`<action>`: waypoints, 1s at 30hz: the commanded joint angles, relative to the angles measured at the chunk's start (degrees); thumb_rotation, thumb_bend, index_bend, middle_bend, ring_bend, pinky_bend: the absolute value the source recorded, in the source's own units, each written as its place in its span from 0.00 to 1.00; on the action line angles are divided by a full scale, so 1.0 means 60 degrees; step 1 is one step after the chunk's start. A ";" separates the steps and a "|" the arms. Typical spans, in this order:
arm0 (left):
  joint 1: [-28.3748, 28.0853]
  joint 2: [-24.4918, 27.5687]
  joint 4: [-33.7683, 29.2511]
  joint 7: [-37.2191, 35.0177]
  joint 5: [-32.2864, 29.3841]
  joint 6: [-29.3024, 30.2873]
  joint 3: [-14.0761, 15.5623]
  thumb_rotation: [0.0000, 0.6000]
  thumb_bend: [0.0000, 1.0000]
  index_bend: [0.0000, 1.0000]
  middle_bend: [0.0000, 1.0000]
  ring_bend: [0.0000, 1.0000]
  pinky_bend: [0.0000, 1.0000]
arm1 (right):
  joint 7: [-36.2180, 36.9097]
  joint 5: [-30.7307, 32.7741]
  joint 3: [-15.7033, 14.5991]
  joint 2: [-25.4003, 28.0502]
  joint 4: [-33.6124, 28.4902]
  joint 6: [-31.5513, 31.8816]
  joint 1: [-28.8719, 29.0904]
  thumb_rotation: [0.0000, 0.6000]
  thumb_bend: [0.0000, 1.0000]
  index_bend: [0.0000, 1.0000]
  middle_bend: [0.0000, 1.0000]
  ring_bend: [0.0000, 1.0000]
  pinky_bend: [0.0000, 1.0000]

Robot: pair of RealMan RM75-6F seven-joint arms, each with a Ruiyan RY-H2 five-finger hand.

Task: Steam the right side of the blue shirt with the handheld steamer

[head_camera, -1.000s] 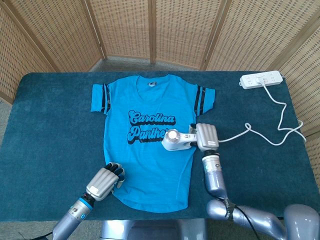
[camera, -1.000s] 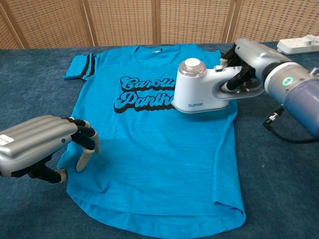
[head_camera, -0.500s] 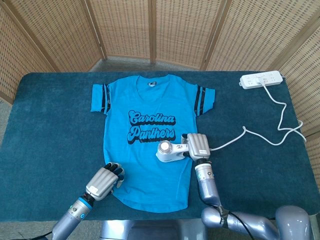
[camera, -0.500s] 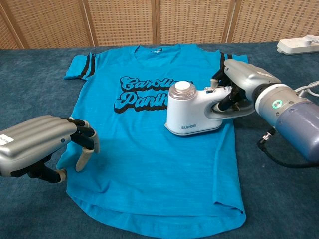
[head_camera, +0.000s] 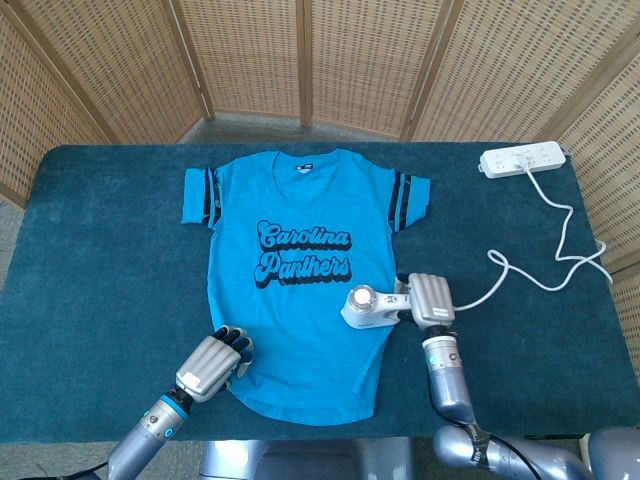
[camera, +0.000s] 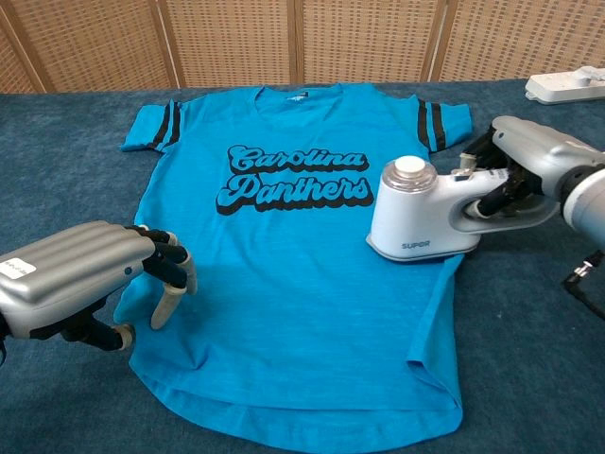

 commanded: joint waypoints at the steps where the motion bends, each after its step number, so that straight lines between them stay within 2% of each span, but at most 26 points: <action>1: -0.0001 0.0005 -0.0001 -0.0001 0.0006 0.0000 0.0008 1.00 0.42 0.64 0.37 0.23 0.22 | 0.0192 -0.0050 -0.0043 0.0291 -0.0094 0.0055 -0.0217 1.00 0.38 0.67 0.68 0.70 0.60; 7: 0.0026 0.0054 -0.0035 0.0007 0.0092 0.0067 0.0067 1.00 0.42 0.64 0.37 0.23 0.22 | 0.0615 -0.0105 0.0019 0.0840 -0.0298 0.0082 -0.0536 1.00 0.38 0.67 0.68 0.70 0.60; 13: 0.0028 0.0011 0.0010 -0.0034 0.0055 0.0058 0.0041 1.00 0.42 0.65 0.37 0.23 0.22 | 0.0415 -0.0276 0.0198 0.0985 -0.0834 0.0038 -0.0358 1.00 0.38 0.67 0.68 0.69 0.60; 19: 0.0034 0.0014 0.0061 -0.0097 0.0003 0.0033 0.0037 1.00 0.42 0.65 0.37 0.23 0.22 | -0.0284 -0.0179 0.0292 0.0533 -0.1319 -0.0041 0.0081 1.00 0.38 0.67 0.68 0.70 0.60; 26: 0.0041 0.0033 0.0044 -0.0162 0.0037 0.0054 0.0054 1.00 0.42 0.65 0.37 0.23 0.22 | -0.0827 0.0023 0.0197 -0.0490 -0.0917 -0.0255 0.0572 1.00 0.38 0.67 0.68 0.70 0.60; 30: 0.0045 0.0039 0.0041 -0.0161 0.0037 0.0058 0.0057 1.00 0.42 0.65 0.37 0.23 0.22 | -0.0933 0.0000 0.0076 -0.0754 -0.0816 -0.0326 0.0669 1.00 0.38 0.67 0.68 0.70 0.60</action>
